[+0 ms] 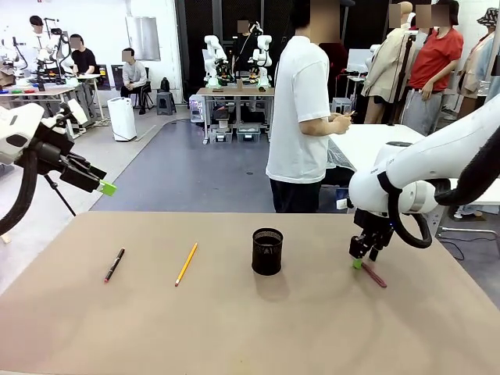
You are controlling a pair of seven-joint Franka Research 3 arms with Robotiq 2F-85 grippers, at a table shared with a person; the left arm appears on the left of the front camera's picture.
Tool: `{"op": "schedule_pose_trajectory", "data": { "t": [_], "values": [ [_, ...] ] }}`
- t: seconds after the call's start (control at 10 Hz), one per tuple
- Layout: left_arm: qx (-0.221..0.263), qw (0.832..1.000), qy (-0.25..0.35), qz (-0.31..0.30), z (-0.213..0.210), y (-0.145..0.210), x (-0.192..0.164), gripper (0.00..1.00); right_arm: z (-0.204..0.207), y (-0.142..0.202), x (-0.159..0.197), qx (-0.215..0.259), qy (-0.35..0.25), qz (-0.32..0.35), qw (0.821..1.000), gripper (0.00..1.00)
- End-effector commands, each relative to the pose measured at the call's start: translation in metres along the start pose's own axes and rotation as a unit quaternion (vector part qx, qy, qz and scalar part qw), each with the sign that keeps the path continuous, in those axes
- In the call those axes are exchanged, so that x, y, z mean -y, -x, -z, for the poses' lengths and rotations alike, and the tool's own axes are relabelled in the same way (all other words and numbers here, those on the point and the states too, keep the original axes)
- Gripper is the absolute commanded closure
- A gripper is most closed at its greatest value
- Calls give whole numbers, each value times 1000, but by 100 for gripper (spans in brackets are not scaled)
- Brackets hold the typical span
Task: Place the pens into the pen holder.
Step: Pick up a writing instrument from the table and place it into the Pen holder.
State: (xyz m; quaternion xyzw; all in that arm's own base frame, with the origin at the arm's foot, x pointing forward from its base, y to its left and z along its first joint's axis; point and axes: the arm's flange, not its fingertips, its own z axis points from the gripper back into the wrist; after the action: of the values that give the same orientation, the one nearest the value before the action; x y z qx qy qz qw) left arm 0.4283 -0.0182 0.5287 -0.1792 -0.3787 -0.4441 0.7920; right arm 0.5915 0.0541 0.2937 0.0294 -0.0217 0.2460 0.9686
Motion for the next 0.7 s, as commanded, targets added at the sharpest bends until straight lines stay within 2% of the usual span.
{"op": "schedule_pose_trajectory", "data": {
  "t": [0.0, 0.6],
  "values": [
    [8, 1000, 4, 0, 0, 0, -1, 0, 7, -11, -2, 4, -1, 1, 1000, 99],
    [8, 1000, 4, 0, 0, 0, -1, 0, 15, -20, -20, -6, -2, -26, 1000, 100]
  ]
}}
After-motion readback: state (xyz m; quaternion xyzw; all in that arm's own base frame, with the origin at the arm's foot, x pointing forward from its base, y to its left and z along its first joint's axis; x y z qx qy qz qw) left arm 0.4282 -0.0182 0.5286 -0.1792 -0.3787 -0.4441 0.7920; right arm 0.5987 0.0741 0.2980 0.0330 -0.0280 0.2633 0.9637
